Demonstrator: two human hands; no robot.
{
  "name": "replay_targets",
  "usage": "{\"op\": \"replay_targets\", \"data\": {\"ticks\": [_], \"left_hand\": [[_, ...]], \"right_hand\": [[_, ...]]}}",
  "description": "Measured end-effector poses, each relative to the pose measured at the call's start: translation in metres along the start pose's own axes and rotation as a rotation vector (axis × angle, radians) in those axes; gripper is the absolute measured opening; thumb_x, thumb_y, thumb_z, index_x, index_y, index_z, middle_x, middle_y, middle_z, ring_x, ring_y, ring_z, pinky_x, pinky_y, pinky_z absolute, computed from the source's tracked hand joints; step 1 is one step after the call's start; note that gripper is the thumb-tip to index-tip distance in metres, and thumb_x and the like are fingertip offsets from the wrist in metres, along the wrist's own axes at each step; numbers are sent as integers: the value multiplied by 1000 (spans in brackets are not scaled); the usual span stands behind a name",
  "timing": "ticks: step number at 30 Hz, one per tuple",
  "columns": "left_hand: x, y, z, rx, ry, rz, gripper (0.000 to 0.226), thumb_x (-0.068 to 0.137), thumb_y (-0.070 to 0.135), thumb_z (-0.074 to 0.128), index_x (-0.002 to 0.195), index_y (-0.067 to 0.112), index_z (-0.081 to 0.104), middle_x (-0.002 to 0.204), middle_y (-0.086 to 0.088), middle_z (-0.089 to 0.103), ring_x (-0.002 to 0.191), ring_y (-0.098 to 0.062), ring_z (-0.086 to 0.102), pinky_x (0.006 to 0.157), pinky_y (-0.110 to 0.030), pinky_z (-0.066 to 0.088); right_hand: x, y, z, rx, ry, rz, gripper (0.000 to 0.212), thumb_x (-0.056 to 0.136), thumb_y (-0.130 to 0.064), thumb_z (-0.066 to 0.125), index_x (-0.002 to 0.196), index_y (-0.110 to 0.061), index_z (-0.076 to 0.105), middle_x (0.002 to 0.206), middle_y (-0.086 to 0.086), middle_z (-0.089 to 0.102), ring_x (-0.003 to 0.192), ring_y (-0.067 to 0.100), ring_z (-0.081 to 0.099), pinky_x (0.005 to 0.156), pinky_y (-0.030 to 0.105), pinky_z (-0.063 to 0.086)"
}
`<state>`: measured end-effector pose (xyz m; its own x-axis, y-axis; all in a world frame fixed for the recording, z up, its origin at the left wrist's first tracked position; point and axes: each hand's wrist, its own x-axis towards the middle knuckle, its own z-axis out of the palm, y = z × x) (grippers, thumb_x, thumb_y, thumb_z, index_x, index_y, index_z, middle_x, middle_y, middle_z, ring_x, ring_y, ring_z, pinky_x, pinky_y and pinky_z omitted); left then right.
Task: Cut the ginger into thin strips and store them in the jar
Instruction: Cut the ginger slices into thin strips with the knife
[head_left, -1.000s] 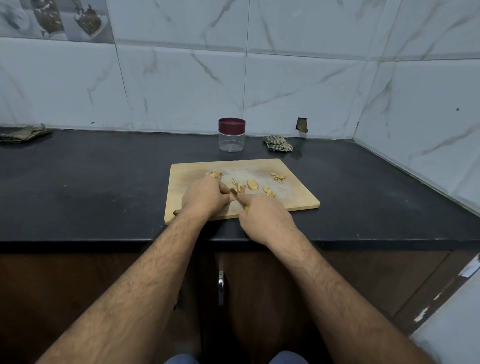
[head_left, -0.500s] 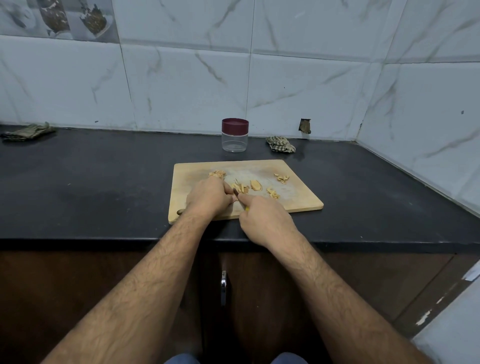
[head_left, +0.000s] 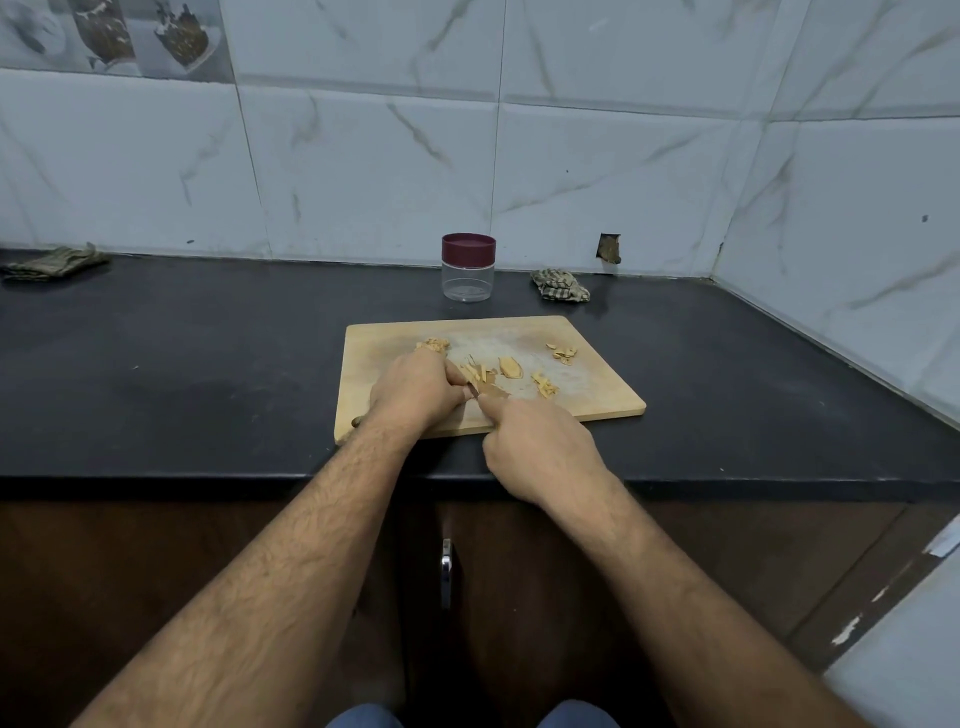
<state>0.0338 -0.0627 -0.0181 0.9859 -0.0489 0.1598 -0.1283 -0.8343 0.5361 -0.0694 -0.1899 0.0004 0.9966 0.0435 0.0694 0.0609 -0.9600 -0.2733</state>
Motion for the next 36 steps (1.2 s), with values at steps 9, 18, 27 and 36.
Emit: {"op": "replay_targets", "data": {"ticks": [9,18,27,36], "left_hand": [[2,-1,1,-20,1,-31,10,83,33,75,93,35,74,110,9,70,104,-14,61,88,-34,52],[-2,-2,3,-65,63,-50,14,80,33,76,87,35,64,99,5,68,95,-17,61,75,-30,48],[-2,-3,3,-90,41,-17,9,81,33,77,79,37,70,103,10,72,99,-14,63,85,-35,54],[0,-3,1,-129,30,-66,21,79,30,79,65,36,64,96,11,71,96,-14,63,85,-36,54]], "right_hand": [[2,8,-3,142,3,71,56,95,-17,41,148,-34,42,142,0,54,126,24,51,90,34,46],[6,3,-2,166,46,40,55,95,-17,41,148,-33,42,144,0,53,127,24,49,99,38,47],[11,-2,3,125,49,25,54,94,-16,42,146,-31,44,137,0,58,124,24,51,94,37,46],[11,-5,7,143,59,29,56,95,-17,42,148,-33,41,141,1,55,126,25,50,96,37,45]]}}
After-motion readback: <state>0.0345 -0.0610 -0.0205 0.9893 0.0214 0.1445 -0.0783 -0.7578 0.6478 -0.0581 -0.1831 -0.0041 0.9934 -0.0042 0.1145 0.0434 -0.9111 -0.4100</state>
